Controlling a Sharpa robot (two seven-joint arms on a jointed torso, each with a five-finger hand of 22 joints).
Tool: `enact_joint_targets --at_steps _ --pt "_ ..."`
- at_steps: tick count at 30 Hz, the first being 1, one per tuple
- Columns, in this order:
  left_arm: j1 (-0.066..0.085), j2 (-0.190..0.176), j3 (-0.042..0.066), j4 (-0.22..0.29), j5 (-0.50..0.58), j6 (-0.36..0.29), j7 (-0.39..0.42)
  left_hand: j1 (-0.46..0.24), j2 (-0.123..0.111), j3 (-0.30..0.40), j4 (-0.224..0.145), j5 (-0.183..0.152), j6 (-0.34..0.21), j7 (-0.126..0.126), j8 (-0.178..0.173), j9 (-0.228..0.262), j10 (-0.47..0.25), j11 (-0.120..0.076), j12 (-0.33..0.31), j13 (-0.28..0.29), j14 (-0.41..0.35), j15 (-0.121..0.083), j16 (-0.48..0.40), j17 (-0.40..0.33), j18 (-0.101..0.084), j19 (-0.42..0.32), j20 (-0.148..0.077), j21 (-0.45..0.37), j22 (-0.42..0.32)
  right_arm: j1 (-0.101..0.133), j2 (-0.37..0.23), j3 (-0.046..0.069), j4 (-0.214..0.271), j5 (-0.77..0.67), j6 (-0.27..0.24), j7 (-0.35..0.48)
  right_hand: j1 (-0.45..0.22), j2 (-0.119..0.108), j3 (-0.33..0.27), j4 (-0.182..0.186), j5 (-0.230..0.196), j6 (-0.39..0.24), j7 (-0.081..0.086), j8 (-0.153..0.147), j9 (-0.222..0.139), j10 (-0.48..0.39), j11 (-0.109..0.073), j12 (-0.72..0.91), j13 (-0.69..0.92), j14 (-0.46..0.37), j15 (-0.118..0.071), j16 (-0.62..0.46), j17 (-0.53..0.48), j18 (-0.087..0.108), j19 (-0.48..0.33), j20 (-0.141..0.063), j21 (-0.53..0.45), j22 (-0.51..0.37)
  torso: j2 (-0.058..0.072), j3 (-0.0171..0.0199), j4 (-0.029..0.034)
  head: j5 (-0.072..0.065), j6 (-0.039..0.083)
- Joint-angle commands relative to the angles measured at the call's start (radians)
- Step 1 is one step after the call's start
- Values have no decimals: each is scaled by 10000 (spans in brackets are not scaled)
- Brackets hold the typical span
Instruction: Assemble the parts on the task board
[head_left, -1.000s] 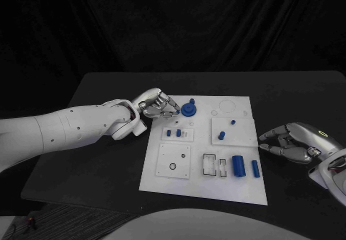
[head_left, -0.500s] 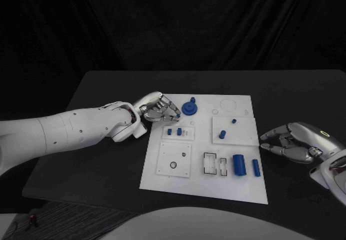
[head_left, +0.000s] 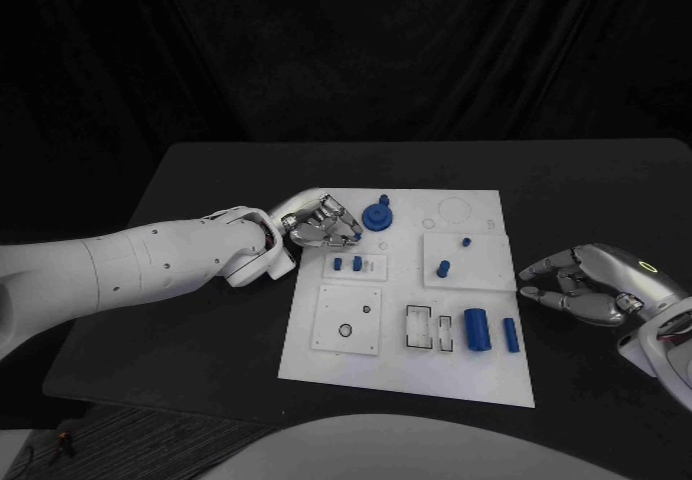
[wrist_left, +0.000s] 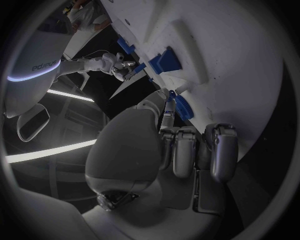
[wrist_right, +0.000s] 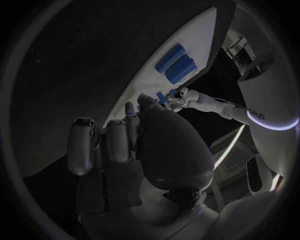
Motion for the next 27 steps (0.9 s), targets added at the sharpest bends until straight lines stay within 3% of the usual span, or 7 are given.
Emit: enact_joint_targets --at_steps 1,16,27 --pt "-23 42 5 -31 -34 144 76 125 -1 -55 18 -1 42 10 15 203 1047 41 35 2634 1039 79 27 2633 -74 391 83 -41 2347 -24 -18 3 29 -20 41 -1 74 13 -23 -27 -61 32 -15 29 13 -12 -57 -39 -4394 364 -88 -28 6 27 334 10 -44 2084 -8 -7 2 -5 -25" --pt "-38 9 5 -96 -35 288 -45 164 30 -72 5 -13 -6 27 -10 196 1047 53 35 2634 1039 89 27 2633 -64 356 91 -79 2332 -27 -17 3 14 -20 82 -2 79 13 -26 -26 -61 37 -11 31 15 -13 -56 -43 -4396 362 -89 -35 -7 27 332 9 -46 2083 -9 -2 7 -23 -38" --pt "-50 -74 5 -43 -35 322 -155 206 41 -84 -17 14 -20 36 -17 195 1047 61 35 2634 1039 97 27 2633 -62 347 98 -86 2329 -30 -19 3 10 -20 124 -11 82 16 -30 -20 -62 49 -7 36 17 -14 -53 -48 -4400 361 -88 -37 -11 29 329 9 -54 2081 -4 -4 14 78 -56"
